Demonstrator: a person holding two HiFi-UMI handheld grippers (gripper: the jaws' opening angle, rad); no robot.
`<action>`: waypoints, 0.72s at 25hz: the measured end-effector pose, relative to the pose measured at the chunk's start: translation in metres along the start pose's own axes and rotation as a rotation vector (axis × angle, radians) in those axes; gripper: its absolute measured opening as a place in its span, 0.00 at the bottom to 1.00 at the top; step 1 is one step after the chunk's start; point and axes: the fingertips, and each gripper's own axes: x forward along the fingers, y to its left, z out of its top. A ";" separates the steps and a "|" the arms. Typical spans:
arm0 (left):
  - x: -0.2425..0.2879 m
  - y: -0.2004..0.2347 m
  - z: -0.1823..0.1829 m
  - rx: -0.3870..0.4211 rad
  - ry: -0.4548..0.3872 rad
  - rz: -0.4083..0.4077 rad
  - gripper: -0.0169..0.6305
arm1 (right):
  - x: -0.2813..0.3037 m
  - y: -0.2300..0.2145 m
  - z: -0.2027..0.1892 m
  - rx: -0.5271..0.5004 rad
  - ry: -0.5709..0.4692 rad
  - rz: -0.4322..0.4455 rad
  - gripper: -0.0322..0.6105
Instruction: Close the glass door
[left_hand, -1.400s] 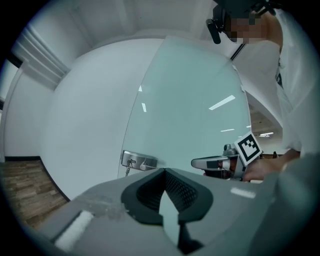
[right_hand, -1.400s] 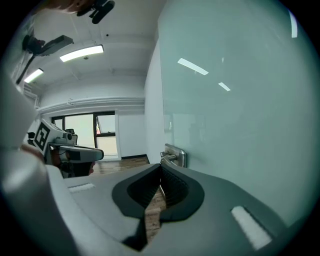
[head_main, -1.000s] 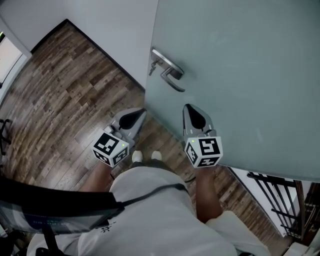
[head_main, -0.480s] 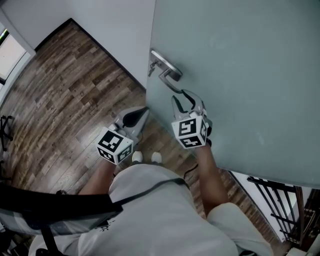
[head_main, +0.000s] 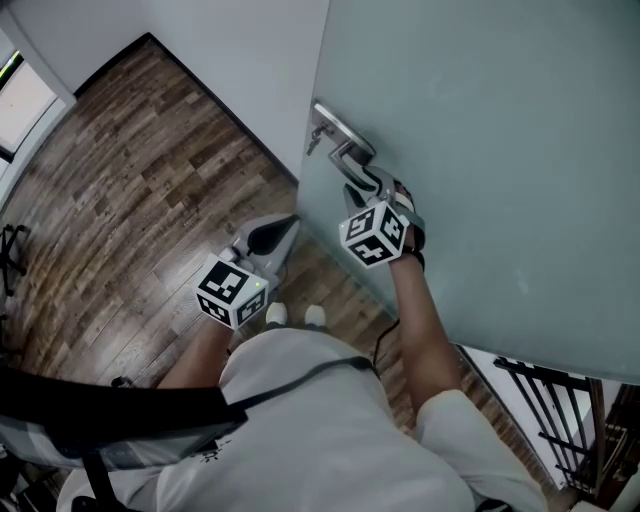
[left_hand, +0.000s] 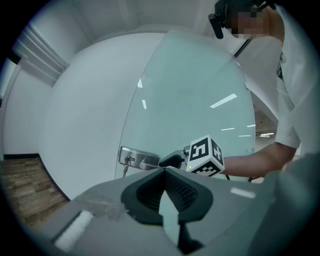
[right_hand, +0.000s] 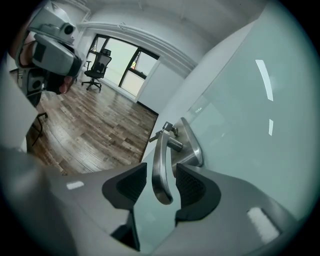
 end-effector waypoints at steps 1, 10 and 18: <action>-0.001 0.002 0.000 -0.001 0.002 0.001 0.03 | 0.001 0.000 0.000 0.006 0.001 0.002 0.32; -0.011 0.017 -0.003 0.000 0.011 -0.013 0.03 | 0.011 0.001 -0.002 -0.027 0.040 -0.045 0.21; -0.019 0.024 -0.005 -0.009 0.008 -0.038 0.03 | 0.015 0.003 -0.006 -0.086 0.090 -0.029 0.20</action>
